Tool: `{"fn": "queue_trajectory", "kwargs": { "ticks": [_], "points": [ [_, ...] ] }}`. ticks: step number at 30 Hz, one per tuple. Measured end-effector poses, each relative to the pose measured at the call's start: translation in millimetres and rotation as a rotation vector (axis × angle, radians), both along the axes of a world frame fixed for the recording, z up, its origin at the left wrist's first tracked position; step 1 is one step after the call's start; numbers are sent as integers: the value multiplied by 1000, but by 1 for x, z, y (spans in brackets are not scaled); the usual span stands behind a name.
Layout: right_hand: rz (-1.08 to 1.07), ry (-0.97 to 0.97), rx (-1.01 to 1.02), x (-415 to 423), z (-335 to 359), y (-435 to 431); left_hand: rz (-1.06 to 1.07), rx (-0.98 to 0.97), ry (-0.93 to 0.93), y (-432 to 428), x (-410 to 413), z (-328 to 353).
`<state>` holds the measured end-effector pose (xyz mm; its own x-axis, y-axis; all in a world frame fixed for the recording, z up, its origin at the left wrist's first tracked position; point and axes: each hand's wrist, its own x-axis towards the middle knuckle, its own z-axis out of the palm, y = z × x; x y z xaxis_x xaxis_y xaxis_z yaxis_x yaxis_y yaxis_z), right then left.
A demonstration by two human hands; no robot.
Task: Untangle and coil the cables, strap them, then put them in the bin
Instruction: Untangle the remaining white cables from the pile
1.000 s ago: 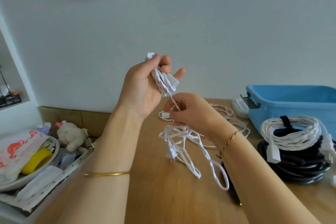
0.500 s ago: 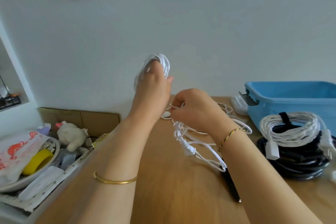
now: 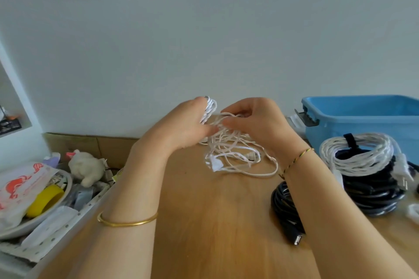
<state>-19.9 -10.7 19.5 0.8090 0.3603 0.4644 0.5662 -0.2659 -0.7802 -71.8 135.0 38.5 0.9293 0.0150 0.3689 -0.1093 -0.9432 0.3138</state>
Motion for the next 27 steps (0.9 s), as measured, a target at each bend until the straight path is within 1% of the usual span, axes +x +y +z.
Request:
{"fn": "queue_trajectory", "kwargs": {
  "ticks": [3,7,12,14,17,19,20,21,23,24,25,27],
  "points": [
    [-7,76,88,0,1,-2,-6,-15,-39,2,2,-1],
    [19,223,259,0,3,-3,-76,-167,-30,4,-3,5],
    [-47,327,456,4,1,-12,-97,-277,-12,16,-8,7],
    [-55,412,638,10,0,-21,-48,-255,-40,23,-8,6],
    [-48,596,990,24,-4,-34,126,-208,-171,37,-2,3],
    [-36,705,1111,29,-8,-34,237,-204,-258,43,3,-1],
    [-54,733,1100,31,-11,-33,294,-190,-300,44,6,-2],
    [-113,728,1031,31,-13,-32,358,-175,-346,44,7,-3],
    [-260,651,817,29,-13,-31,485,-176,-467,41,6,-3],
    [-298,600,711,28,-12,-30,536,-179,-535,41,4,-1],
    [-315,558,621,26,-11,-29,567,-181,-595,43,2,-1],
    [-337,459,411,24,-9,-26,533,-225,-670,48,3,1]
  ]
}}
